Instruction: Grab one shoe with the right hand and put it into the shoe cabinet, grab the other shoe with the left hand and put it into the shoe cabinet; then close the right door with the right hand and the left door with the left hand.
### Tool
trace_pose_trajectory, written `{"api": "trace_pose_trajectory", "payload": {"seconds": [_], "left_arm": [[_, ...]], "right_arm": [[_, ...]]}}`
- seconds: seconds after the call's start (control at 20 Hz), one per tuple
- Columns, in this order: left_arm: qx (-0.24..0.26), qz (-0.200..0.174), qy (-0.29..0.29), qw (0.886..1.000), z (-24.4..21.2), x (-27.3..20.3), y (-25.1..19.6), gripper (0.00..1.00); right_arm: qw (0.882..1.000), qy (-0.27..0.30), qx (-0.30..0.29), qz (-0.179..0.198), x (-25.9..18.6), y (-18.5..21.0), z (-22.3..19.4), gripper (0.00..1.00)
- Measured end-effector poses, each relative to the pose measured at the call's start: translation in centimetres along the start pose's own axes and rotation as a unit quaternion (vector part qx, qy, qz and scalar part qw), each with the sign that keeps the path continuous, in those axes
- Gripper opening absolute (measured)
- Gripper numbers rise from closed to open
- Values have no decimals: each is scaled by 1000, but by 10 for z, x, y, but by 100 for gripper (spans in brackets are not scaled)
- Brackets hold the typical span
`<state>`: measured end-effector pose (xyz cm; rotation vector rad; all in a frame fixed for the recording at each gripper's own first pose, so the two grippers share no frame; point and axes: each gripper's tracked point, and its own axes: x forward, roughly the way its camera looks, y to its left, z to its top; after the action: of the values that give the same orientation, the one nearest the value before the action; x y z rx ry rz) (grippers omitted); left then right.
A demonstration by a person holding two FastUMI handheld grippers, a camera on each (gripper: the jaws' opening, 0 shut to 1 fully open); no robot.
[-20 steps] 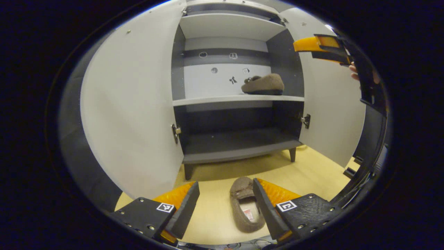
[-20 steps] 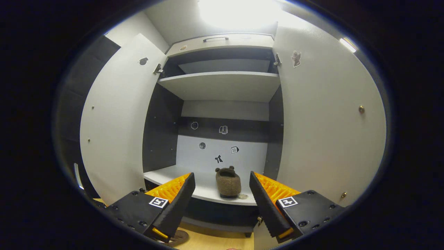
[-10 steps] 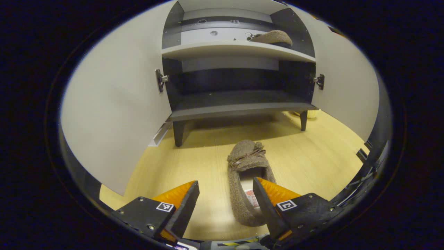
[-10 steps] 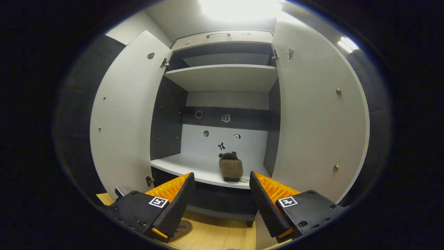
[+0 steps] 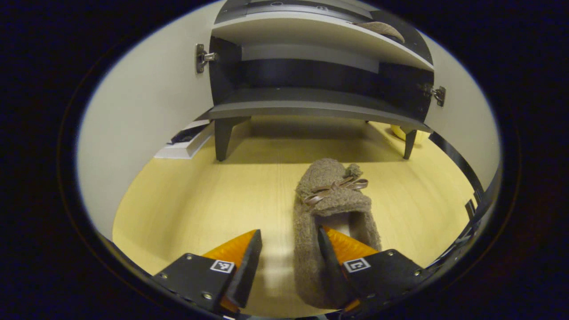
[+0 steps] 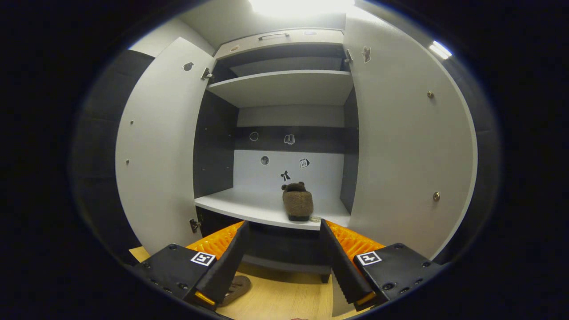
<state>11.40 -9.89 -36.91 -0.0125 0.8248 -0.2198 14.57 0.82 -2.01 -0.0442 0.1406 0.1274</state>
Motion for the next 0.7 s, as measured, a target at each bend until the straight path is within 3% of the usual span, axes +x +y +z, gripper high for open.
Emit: {"api": "trace_pose_trajectory", "payload": {"seconds": [0.1,0.15,0.35,0.4,0.7], "left_arm": [[9,-3,-1,1000,-3,3,-3,59],[10,-22,-4,1000,-3,4,-11,47],[33,6,-12,999,5,4,-4,9],[28,7,-18,999,6,0,-7,4],[17,9,-59,998,35,-11,-2,2]], "right_arm": [[1000,5,0,3,-1,1,-2,96],[1000,6,-1,4,-1,2,-2,97],[1000,2,-10,8,-4,4,3,96],[1000,2,-12,9,-6,5,5,99],[1000,-2,-9,6,-13,0,7,99]]}}
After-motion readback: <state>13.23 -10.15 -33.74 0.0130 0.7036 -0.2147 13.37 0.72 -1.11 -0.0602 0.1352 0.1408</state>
